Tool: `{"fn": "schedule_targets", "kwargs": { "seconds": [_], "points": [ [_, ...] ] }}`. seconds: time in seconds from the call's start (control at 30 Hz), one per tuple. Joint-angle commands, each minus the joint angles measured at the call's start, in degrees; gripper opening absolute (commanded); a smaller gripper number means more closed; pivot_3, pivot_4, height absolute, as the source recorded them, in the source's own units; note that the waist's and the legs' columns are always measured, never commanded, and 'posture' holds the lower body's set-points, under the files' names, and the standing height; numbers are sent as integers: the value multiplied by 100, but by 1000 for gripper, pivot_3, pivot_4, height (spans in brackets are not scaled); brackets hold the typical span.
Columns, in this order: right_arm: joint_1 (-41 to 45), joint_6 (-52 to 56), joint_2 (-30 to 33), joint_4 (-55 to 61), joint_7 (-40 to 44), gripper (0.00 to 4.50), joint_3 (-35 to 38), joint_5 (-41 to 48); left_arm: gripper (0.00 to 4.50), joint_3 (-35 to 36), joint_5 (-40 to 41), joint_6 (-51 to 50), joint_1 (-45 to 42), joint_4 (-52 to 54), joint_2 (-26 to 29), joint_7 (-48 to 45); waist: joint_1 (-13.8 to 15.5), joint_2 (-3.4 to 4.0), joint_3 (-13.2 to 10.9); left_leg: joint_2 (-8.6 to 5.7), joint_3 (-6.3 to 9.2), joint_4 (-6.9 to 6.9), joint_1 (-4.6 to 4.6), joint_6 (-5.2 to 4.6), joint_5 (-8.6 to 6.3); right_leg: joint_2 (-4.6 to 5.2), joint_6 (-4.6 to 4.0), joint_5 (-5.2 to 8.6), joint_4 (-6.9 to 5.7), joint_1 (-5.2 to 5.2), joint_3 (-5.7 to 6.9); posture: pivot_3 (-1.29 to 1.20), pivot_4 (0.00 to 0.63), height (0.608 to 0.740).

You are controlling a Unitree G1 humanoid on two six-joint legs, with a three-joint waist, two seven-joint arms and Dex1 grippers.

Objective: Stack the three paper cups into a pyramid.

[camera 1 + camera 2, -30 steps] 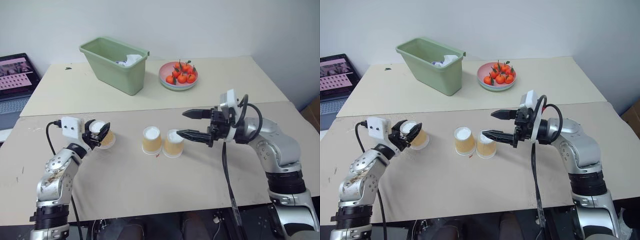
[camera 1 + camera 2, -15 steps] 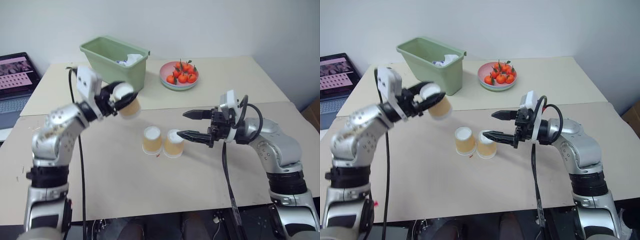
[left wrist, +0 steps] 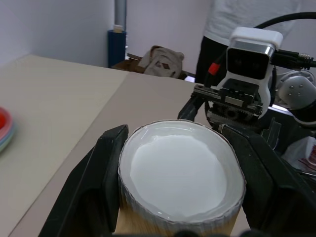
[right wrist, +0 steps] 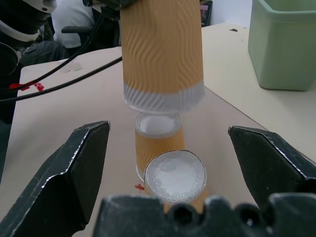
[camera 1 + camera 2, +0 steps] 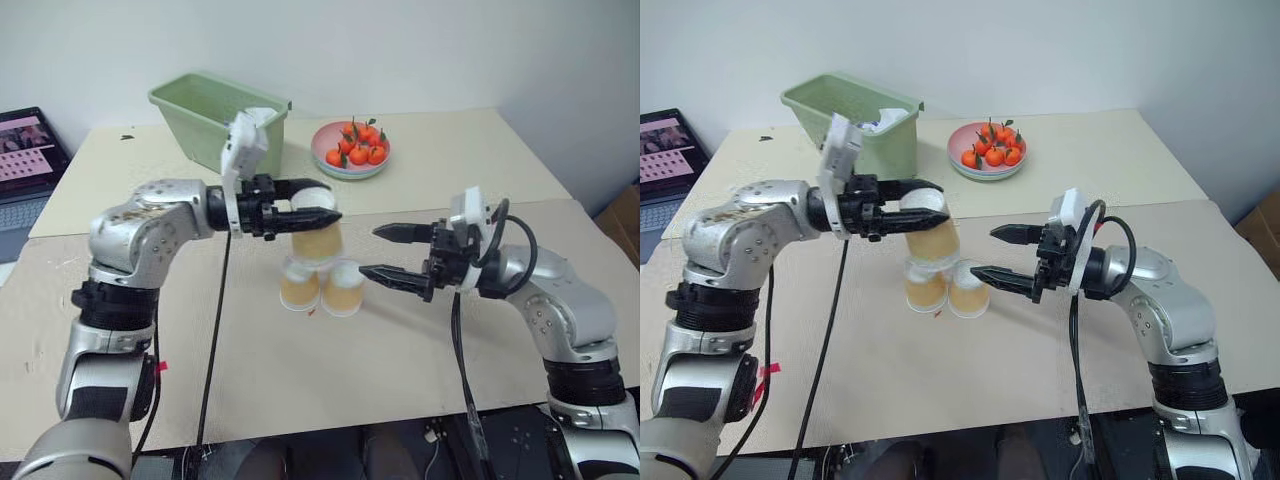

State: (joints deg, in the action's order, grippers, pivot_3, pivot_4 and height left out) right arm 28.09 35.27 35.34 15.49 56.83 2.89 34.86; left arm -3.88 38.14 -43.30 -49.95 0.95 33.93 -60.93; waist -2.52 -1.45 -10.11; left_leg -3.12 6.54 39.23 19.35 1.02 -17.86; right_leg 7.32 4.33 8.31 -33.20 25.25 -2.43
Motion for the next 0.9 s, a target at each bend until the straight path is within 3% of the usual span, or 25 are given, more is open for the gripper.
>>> {"fn": "schedule_targets", "kwargs": {
  "seconds": [0.03, 0.9],
  "points": [
    [-62, 44, 74, 323, -148, 4500, 196, 151, 2586, -197, -276, 327, -150, -112, -5, -314, 4, 0, 0, 0, 0, 0, 0, 0, 0, 0, 0, 0, 0, 0, 0, 0, 150, 727],
    [-236, 101, 174, 516, -464, 4500, 246, 377, 2586, -214, -713, 601, -403, -714, -410, -666, 19, 0, 0, -1, 0, 0, 2, -3, -1, 0, 2, -1, -2, -1, -1, 0, 150, 727]
  ]
}}
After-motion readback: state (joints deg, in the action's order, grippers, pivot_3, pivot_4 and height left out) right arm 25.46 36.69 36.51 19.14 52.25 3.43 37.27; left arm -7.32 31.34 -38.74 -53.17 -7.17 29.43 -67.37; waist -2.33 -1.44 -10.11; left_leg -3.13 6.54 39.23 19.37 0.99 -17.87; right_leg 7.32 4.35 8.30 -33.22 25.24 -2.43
